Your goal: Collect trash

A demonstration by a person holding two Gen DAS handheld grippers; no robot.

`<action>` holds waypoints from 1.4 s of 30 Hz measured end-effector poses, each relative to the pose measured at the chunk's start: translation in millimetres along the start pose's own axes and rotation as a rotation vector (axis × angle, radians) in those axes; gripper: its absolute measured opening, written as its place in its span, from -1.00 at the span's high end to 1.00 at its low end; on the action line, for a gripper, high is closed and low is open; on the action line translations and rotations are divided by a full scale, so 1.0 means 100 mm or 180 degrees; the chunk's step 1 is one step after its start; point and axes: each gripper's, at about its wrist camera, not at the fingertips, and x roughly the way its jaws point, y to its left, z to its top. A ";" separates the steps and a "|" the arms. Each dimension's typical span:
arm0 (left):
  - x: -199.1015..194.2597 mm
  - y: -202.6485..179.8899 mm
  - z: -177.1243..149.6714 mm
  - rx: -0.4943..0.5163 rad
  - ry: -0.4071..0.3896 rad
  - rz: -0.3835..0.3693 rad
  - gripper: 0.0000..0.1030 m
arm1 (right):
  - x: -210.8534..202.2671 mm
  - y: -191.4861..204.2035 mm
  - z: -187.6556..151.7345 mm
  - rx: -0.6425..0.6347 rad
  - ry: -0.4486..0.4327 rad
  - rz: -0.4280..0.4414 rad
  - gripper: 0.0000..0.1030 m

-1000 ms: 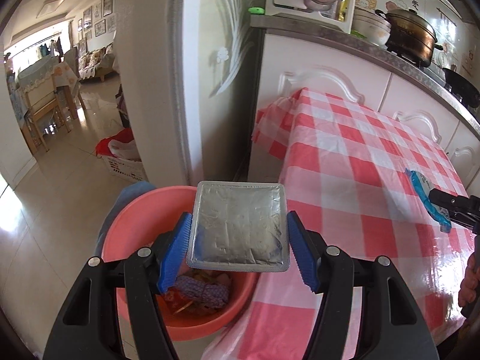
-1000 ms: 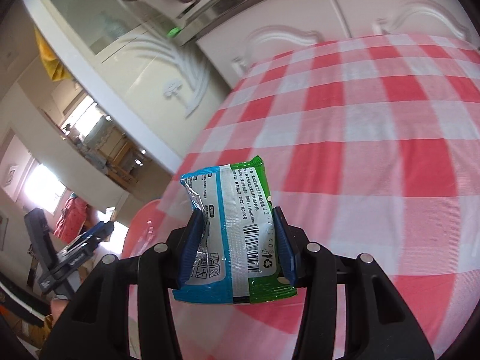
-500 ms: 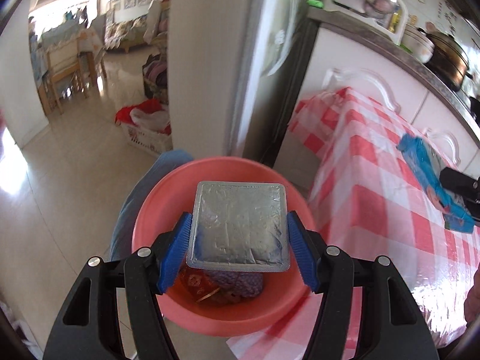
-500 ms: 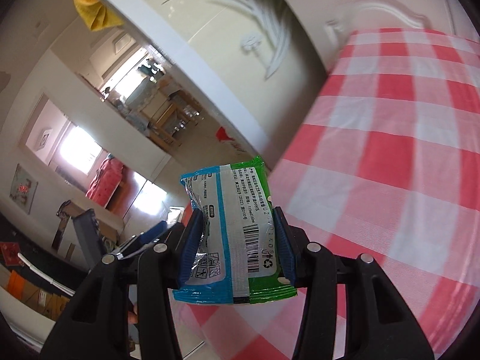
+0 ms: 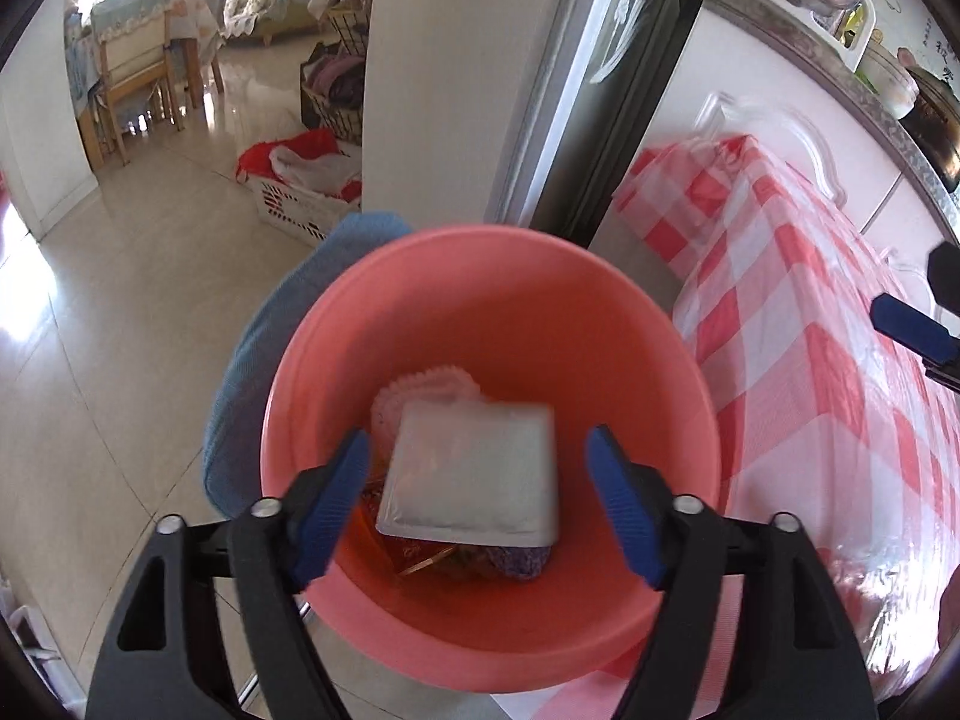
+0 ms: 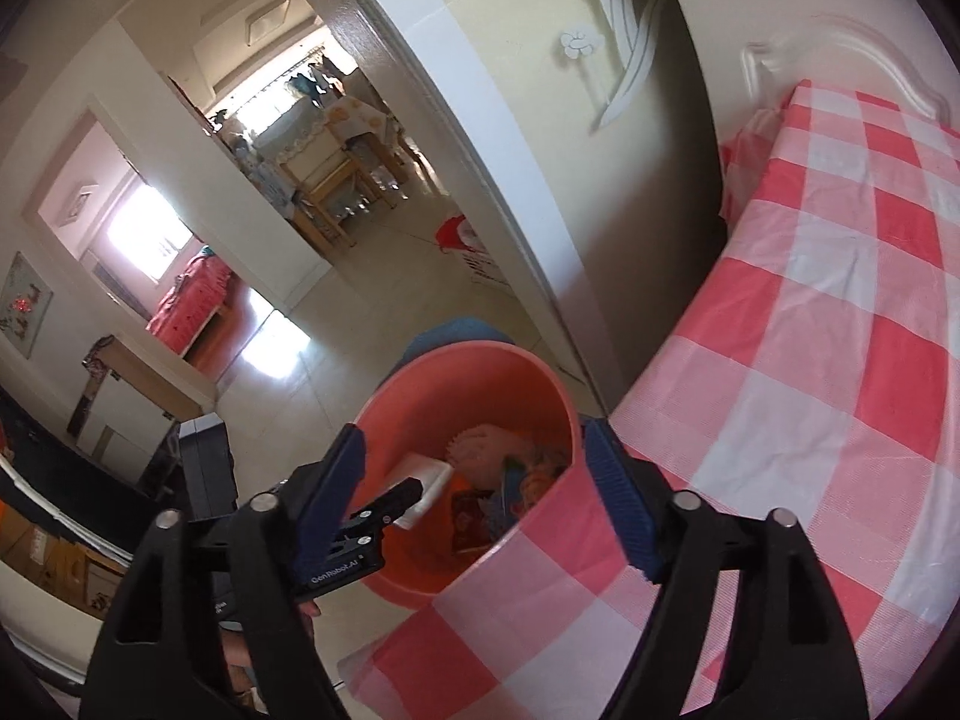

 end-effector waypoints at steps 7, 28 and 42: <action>-0.03 0.03 0.03 -0.0059 -0.0030 0.0027 -0.69 | -0.16 -0.20 -0.12 0.0024 -0.0171 -0.0325 -0.68; -0.79 -1.20 0.27 0.0588 -0.0692 -0.0069 -0.86 | -1.11 -0.75 -0.42 0.0040 -0.0812 -0.1476 -0.72; -1.55 -2.33 0.20 0.1023 -0.1104 -0.0618 -0.86 | -2.45 -0.81 -0.75 0.0168 -0.1588 -0.2141 -0.83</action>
